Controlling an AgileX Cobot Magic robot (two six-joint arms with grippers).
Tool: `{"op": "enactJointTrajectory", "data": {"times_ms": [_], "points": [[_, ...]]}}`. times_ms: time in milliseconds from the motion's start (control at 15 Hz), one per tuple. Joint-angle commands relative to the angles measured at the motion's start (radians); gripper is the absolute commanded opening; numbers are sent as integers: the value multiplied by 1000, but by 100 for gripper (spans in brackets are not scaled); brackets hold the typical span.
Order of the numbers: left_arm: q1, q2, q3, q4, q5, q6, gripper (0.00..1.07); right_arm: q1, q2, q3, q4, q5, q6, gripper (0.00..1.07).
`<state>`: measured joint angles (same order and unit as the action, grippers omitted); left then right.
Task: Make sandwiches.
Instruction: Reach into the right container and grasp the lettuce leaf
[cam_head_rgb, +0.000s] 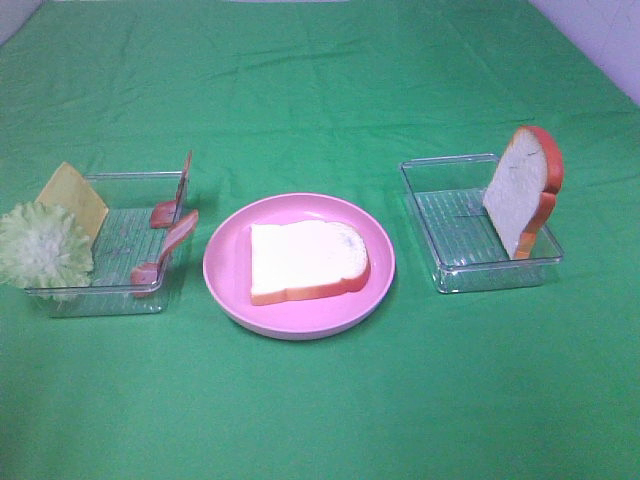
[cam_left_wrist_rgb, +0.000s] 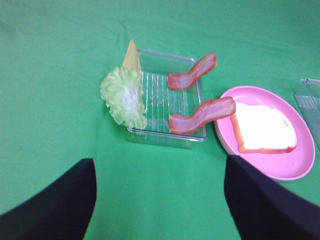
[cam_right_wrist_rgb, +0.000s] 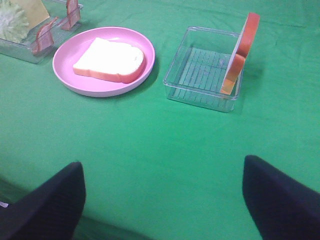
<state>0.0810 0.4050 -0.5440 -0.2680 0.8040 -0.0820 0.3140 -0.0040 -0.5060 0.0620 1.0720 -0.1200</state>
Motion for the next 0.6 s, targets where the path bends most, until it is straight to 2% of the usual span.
{"op": "enactJointTrajectory", "data": {"times_ms": [67,200,400,467,600], "points": [[2,221,-47,-41,-41,19,69,-3,-19,2,4,-15,-9,79],[2,425,-125,-41,-40,82,69,-3,-19,2,4,-15,-9,79],[2,655,-215,-40,-35,115,69,-3,-19,2,4,-15,-9,79],[2,803,-280,-40,-27,131,69,-3,-19,2,4,-15,-9,79],[2,912,-324,-14,-24,131,69,-3,-19,2,4,-15,-9,79]]}}
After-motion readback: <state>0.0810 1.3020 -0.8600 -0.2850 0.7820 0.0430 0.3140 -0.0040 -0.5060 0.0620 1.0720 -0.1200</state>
